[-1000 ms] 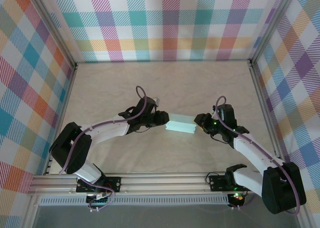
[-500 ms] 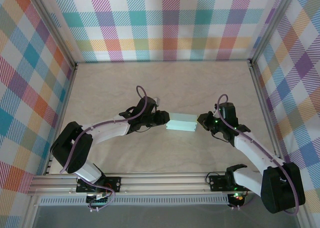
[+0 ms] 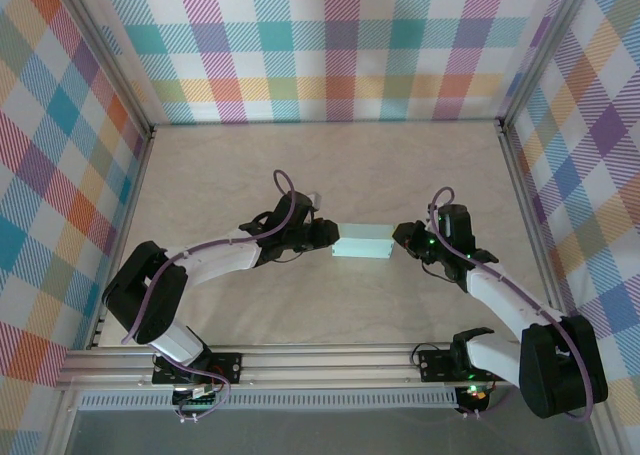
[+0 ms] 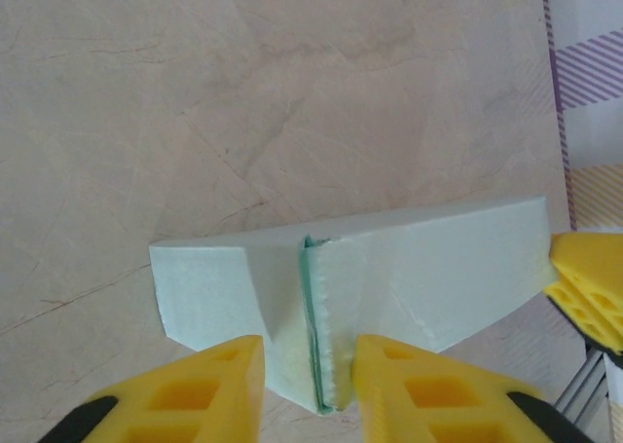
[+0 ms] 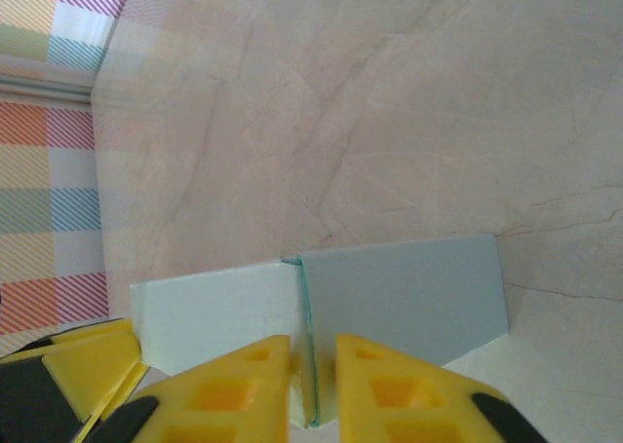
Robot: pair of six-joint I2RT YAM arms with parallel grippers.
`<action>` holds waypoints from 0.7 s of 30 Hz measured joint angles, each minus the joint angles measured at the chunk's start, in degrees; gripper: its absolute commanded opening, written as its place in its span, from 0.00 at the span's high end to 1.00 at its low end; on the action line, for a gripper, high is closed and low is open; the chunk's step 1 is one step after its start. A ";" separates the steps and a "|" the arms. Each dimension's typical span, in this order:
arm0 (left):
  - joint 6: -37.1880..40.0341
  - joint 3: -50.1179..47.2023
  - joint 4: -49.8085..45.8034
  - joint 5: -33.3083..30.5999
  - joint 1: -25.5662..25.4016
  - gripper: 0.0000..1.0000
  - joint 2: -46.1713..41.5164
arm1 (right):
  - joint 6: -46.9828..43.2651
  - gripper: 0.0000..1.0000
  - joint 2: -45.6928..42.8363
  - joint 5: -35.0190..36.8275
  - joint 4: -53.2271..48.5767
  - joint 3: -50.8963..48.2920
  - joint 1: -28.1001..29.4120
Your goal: Fold the paper box
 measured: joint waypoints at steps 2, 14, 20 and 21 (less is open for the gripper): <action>-0.07 0.24 0.55 -0.04 0.02 0.78 0.46 | -1.07 0.83 0.00 0.04 -0.68 0.26 -0.02; -0.13 -0.33 6.29 -1.14 0.57 0.88 3.32 | -8.81 1.00 3.30 2.21 9.92 -2.62 -0.50; -0.52 -1.20 10.21 -1.27 0.90 0.95 4.13 | -10.58 1.00 3.30 2.64 10.27 -2.19 -0.55; -0.50 -1.16 10.19 -1.38 0.90 0.94 4.13 | -10.67 0.98 3.02 2.62 9.60 -1.75 -0.55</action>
